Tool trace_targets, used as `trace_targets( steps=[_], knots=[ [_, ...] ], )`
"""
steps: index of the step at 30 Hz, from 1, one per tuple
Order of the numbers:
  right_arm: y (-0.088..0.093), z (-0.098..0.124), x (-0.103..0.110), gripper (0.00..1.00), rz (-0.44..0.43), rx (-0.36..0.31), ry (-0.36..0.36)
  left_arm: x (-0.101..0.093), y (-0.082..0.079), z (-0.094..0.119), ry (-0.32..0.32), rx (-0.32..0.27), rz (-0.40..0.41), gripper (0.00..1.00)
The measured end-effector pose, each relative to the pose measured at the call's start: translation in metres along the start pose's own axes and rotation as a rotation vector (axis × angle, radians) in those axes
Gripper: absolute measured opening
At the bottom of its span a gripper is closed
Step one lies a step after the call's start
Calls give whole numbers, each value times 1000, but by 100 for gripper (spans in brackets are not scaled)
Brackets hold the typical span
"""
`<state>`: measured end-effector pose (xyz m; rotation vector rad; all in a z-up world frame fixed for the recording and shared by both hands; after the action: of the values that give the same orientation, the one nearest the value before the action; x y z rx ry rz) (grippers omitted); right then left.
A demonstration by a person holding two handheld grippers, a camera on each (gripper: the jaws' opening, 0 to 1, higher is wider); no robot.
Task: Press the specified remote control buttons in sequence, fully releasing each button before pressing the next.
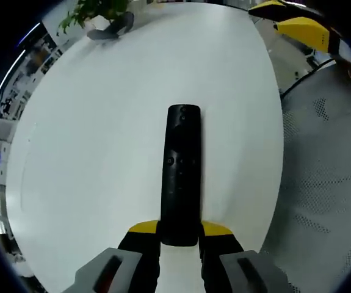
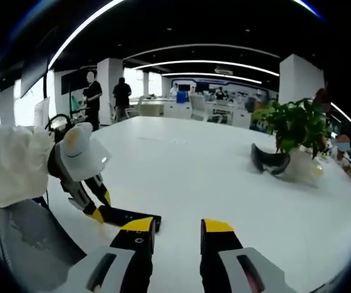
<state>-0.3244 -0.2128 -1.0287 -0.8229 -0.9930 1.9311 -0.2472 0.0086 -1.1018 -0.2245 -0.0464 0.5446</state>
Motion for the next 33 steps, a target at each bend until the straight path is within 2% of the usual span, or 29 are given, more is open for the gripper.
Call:
trace_targets(
  steps=[13,19,33],
  knots=[
    [1,2,-2,22,-28,4,12,-16,9,1,5,-37,18,23],
    [2,1,0,19,-19,18,7,-21,15,2,6,-72,67,23],
    [2,-1,1,13,-12,37,-8,-39,23,3,0,-100,95,23]
  ],
)
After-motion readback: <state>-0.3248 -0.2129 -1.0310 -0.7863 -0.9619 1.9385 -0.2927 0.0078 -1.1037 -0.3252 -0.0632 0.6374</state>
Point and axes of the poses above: the point that each gripper's makers call its tool centre point, and the gripper's own axes: z roughly backward along the fingers, x roughly to its left, y roughly out of its underside, the point moved 10 cm from there along z, roughly backward along the fingers, and after that the axes turned 11 degrees about z, right-handed, at the moved point
